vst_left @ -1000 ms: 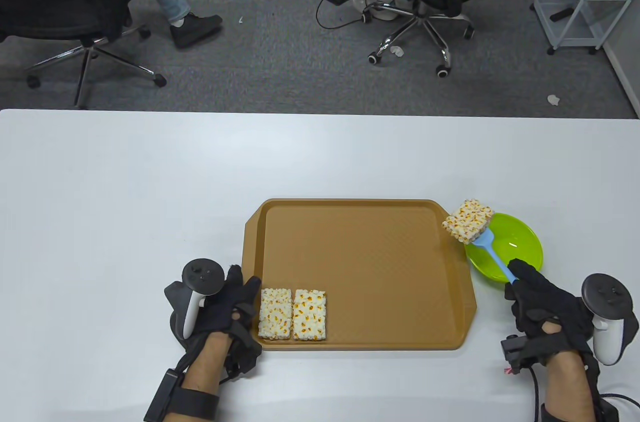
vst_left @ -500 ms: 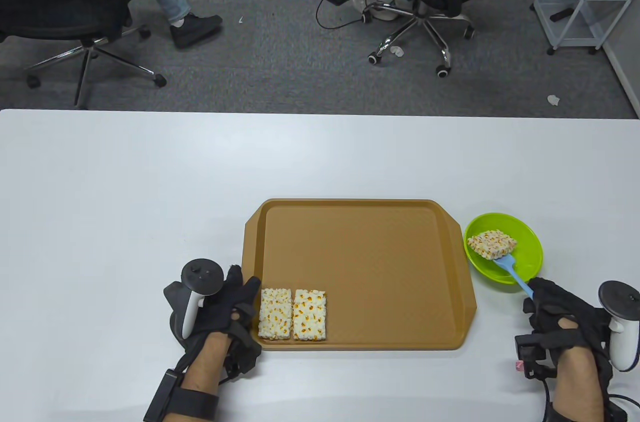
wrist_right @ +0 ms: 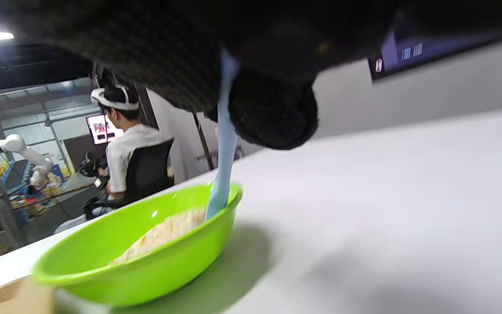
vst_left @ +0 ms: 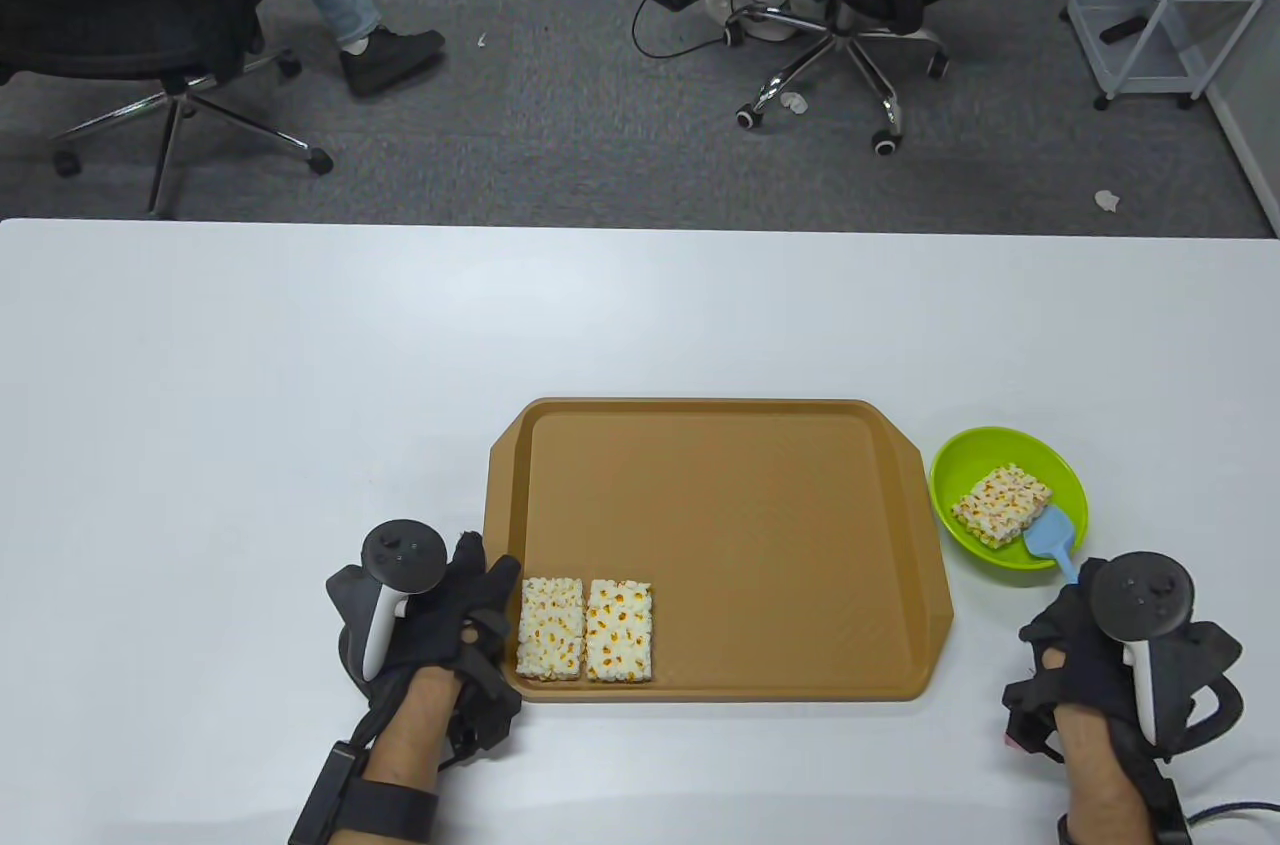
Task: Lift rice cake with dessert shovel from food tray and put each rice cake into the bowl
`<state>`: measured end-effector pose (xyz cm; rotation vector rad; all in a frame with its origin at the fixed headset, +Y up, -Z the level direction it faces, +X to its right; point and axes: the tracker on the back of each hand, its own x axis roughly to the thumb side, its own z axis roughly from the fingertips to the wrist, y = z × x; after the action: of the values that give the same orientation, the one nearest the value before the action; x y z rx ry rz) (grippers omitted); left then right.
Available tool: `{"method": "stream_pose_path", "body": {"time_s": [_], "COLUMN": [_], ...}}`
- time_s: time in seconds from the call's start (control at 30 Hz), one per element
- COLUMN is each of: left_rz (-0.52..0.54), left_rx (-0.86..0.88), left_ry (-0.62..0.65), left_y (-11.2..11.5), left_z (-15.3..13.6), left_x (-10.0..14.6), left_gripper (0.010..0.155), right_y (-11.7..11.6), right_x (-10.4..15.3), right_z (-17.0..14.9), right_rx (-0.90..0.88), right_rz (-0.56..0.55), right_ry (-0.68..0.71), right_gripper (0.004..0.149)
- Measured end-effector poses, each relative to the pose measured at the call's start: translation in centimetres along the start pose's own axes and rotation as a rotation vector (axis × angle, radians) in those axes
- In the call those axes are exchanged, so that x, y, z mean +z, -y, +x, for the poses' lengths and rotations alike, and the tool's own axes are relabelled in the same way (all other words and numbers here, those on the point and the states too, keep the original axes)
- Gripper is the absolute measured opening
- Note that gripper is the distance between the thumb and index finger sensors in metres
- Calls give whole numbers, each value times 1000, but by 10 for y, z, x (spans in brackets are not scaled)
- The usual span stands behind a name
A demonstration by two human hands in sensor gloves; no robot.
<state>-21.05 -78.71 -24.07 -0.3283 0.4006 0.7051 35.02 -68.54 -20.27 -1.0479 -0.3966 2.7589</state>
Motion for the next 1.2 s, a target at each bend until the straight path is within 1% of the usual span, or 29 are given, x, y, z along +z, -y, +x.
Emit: {"method": "stream_pose_path", "body": {"time_s": [0.03,0.07,0.13,0.17,0.2,0.23,0.27,0.33,0.37,0.43,0.47,0.53,0.57,0.6,0.67,0.7,0.8,0.83,0.9,0.93,1.03,1.13,1.2], "left_rz": [0,0,0,-1,-1,0,1,2,2,3,3,2,1,0,0,0,1,-1,-3,-4,-5,-8,-9], "left_rx": [1,2,2,0,-2,-5,-5,-5,-7,-6,-5,-2,-3,-2,1,2,2,3,8,5,-1,5,5], "left_ry": [0,0,0,-2,-4,-5,-6,-8,-7,-7,-6,-6,-5,-4,-5,-5,-3,-1,-2,-2,-1,-1,-1], "left_y": [0,0,0,0,0,0,0,0,0,0,0,1,1,1,1,1,1,1,1,1,1,1,1], "left_z": [0,0,0,0,0,0,0,0,0,0,0,0,0,0,0,0,0,0,0,0,1,0,0], "left_x": [0,0,0,0,0,0,0,0,0,0,0,0,0,0,0,0,0,0,0,0,0,0,0], "left_gripper": [66,66,66,65,66,66,66,65,65,65,65,65,65,66,65,65,65,65,65,65,65,65,65], "right_y": [1,3,7,9,9,10,10,9,8,6,2,-3,-8,-19,-33,-43,-66,-71,-76,-76,-77,-80,-81], "right_x": [2,4,10,15,18,25,28,45,48,62,72,81,85,89,90,92,99,101,105,105,106,104,100], "right_z": [1,4,7,10,11,16,19,32,35,46,55,66,73,87,102,110,122,122,120,120,119,121,121], "right_rx": [14,25,62,57,37,-10,-38,-114,-121,-148,-166,-195,-236,-305,-289,-291,-301,-287,-279,-290,-291,-320,-326], "right_rz": [-24,-78,-145,-200,-226,-269,-284,-327,-330,-324,-300,-234,-162,1,157,264,414,444,467,453,521,628,654], "right_ry": [2,9,16,37,56,105,137,257,281,380,455,537,583,626,658,671,728,741,786,798,884,901,887], "right_gripper": [45,45,46,47,50,52,55,59,59,59,59,59,57,56,54,53,53,53,53,53,53,53,54]}}
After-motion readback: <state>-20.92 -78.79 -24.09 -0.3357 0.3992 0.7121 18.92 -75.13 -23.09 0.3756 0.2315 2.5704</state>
